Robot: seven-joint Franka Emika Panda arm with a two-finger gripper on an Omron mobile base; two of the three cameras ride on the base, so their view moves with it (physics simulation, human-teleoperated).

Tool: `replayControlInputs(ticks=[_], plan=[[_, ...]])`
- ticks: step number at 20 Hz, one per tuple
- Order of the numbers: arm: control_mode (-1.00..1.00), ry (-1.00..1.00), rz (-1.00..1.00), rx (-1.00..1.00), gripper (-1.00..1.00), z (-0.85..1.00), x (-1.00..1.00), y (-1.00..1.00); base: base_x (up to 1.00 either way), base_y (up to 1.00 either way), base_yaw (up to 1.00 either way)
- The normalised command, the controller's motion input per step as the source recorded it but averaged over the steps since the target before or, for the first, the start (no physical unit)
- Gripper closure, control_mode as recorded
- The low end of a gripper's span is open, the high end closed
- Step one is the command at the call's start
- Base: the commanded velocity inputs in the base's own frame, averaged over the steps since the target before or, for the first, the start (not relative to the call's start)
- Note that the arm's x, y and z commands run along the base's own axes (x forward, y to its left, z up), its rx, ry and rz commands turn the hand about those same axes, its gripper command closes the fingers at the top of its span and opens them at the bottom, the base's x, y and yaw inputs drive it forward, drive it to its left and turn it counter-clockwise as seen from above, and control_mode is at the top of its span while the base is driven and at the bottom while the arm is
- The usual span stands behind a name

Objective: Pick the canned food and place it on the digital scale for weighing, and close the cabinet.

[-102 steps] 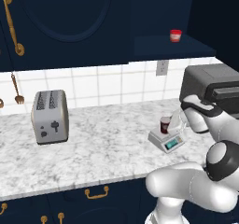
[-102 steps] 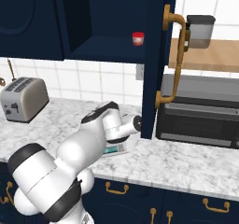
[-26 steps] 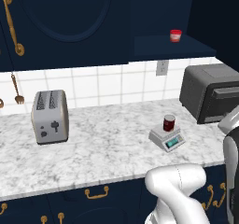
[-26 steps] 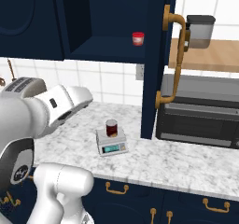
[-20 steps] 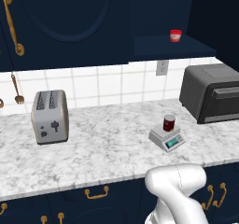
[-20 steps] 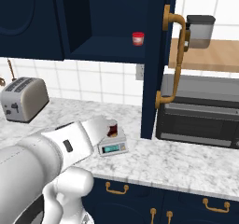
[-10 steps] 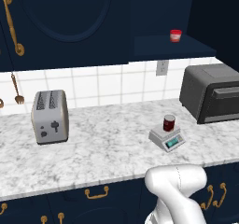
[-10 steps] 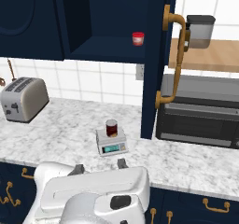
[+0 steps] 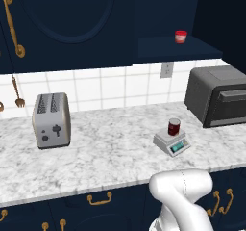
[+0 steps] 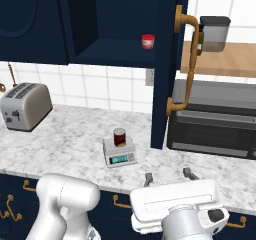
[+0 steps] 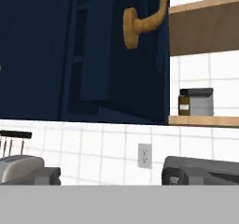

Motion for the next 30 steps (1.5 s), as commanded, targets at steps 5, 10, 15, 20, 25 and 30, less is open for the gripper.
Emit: replayControlInputs(ticks=[5, 10, 15, 20, 25, 30], plan=[[-1.00, -0.59, 0.14, 0.30, -1.00, 0.02, 0.93, -0.53, 0.00, 0.00, 0.00], [-1.00, -0.45, 0.16, 0.32, -1.00, -0.02, 0.83, -0.53, 0.00, 0.00, 0.00], [-1.00, -0.46, 0.13, 0.21, -1.00, 0.33, 0.22, -0.28, 0.00, 0.00, 0.00], [-1.00, -0.34, 0.05, 0.04, -1.00, 0.62, 0.00, 0.01, 0.00, 0.00, 0.00], [-1.00, -0.39, -0.08, -0.28, -1.00, 0.67, -0.33, 0.78, 0.00, 0.00, 0.00], [-1.00, -0.19, -0.29, -0.45, -1.00, 0.41, -0.19, 1.00, 0.00, 0.00, 0.00]])
